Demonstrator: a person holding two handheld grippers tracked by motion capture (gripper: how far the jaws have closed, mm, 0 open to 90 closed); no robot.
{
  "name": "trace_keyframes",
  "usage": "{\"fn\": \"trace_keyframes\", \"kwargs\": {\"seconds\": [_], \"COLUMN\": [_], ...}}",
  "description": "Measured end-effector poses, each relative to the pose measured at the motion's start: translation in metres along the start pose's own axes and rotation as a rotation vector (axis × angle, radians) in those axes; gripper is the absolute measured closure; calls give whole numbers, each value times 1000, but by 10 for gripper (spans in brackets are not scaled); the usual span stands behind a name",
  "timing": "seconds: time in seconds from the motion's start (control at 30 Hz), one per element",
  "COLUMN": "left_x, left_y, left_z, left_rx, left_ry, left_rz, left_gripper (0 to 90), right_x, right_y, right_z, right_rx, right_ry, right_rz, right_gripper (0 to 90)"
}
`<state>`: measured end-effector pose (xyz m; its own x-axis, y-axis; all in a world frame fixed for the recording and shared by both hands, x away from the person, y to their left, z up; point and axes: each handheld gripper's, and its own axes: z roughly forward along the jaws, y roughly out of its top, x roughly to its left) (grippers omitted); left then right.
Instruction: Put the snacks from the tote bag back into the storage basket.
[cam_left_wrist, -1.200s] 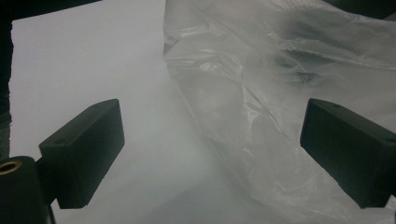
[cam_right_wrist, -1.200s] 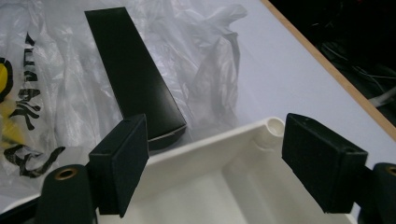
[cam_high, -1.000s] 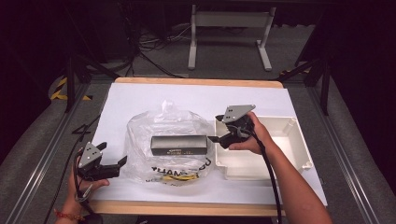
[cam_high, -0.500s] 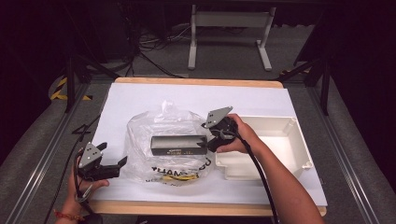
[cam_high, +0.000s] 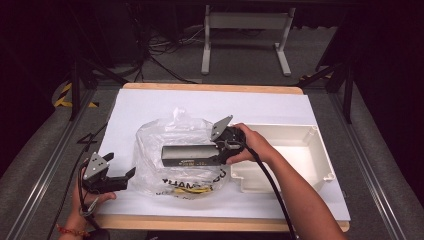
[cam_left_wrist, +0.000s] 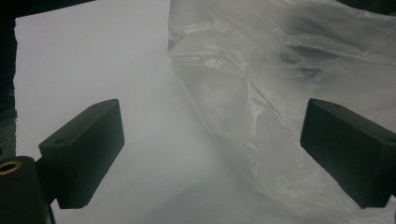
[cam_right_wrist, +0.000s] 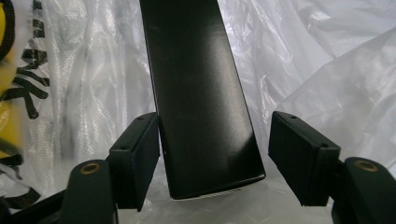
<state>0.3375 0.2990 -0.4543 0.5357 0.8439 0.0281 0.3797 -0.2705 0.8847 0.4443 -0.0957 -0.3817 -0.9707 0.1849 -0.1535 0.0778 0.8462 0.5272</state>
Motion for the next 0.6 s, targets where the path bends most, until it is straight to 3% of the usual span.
{"fn": "trace_keyframes", "kwargs": {"seconds": [0.27, 0.43, 0.5, 0.6], "left_x": [0, 1, 2, 2], "left_y": [0, 0, 0, 0], "left_z": [0, 0, 0, 0], "left_rx": [0, 2, -3, -1], "left_ry": [-6, -3, -3, -4], "left_rz": [-7, -15, -26, -22], "left_gripper": [72, 69, 69, 69], "right_x": [-1, 3, 5, 6], "right_y": [5, 7, 10, 11], "right_z": [7, 7, 5, 6], "right_rx": [28, 82, 106, 124], "right_ry": [24, 37, 42, 43], "right_rz": [-15, -40, -73, -74], "right_gripper": [343, 385, 406, 394]}}
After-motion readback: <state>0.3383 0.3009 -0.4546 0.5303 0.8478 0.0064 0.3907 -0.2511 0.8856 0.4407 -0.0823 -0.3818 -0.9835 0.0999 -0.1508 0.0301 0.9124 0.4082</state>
